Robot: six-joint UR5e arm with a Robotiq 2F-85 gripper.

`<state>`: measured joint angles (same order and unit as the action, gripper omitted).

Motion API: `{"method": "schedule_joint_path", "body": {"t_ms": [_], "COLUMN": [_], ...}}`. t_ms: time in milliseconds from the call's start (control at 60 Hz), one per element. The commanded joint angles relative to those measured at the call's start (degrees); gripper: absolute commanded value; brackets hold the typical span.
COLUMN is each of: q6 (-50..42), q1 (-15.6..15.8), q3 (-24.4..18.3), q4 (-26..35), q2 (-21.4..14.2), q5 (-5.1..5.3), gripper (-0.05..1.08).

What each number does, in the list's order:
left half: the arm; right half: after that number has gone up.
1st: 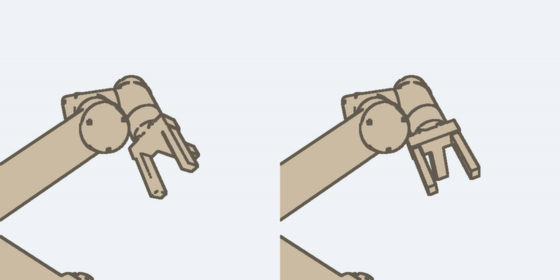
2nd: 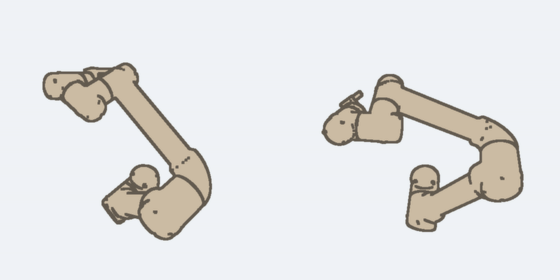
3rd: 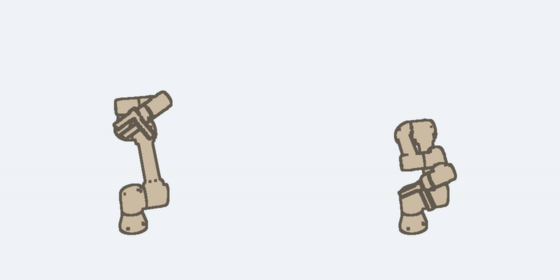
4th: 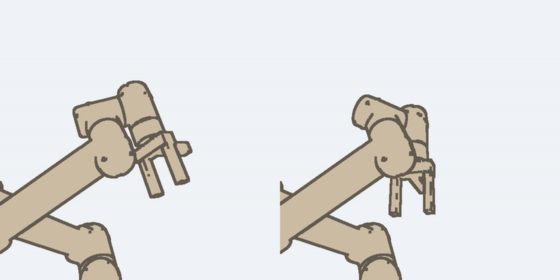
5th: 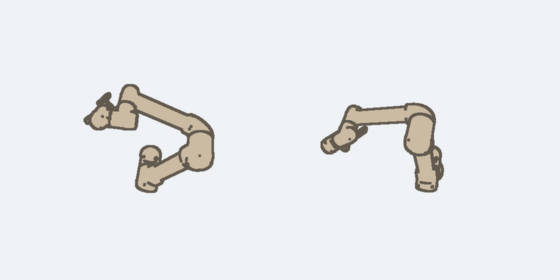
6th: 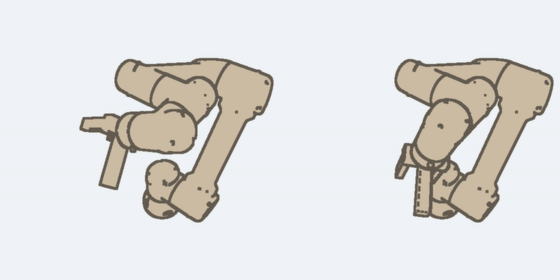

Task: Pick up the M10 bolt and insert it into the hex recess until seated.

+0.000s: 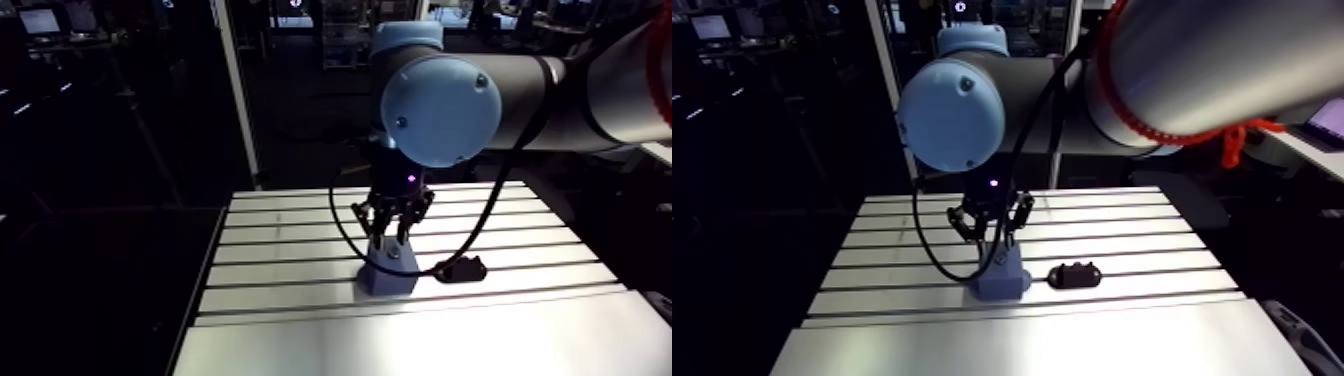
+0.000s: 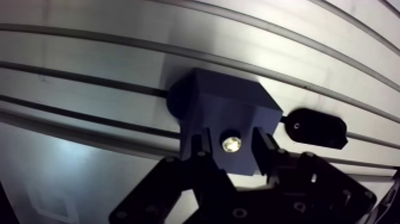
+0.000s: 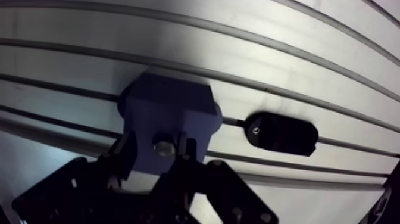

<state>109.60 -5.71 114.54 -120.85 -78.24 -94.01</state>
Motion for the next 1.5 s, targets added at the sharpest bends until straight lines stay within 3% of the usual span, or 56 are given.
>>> {"method": "schedule_joint_path", "body": {"t_ms": [17,1017,1500], "q6": [-1.1,-3.8,-3.9], "q1": [0.0,-0.2,-1.3], "q3": [-0.1,0.2,0.7], "q4": [0.0,0.4,0.9], "q2": [0.1,0.0,-0.3], "q5": [-0.06,-0.41,-0.08], "gripper": [0.52,0.55,0.55]}}
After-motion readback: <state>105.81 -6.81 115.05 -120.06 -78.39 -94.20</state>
